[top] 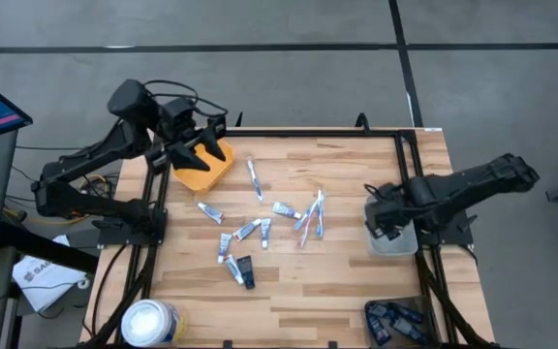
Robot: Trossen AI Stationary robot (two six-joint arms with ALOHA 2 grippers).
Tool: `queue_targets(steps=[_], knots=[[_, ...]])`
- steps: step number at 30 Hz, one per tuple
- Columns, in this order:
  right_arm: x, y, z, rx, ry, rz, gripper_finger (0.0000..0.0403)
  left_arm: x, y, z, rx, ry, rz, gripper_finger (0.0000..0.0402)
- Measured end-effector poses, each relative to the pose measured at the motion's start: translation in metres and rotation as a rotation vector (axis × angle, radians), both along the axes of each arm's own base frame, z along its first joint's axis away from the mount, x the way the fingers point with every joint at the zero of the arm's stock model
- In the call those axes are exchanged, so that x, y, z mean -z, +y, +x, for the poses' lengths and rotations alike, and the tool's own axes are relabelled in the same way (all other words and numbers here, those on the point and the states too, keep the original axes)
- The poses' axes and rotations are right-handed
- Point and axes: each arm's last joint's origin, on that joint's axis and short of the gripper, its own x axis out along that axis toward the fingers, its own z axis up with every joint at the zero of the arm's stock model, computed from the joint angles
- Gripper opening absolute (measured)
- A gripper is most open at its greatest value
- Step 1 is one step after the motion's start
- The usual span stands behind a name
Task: Pick & Place Travel size toiletries
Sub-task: Put the blue shave cream into the black bin
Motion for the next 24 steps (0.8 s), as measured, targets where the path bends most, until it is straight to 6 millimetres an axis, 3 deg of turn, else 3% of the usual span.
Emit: queue_targets(steps=[5,10,24], knots=[[0.015,-0.023,0.017,-0.109,0.091,-0.061,0.0256,0.004,0.002,0.001,-0.011,0.019,0.008,0.0172],[0.043,-0.041,0.015,-0.14,0.112,-0.065,0.0256,0.002,0.0,-0.002,-0.005,0.025,-0.004,0.0172],[0.111,-0.048,-0.008,-0.156,0.016,0.037,0.0255,0.0,-0.003,-0.007,-0.006,0.021,-0.004,0.0172]])
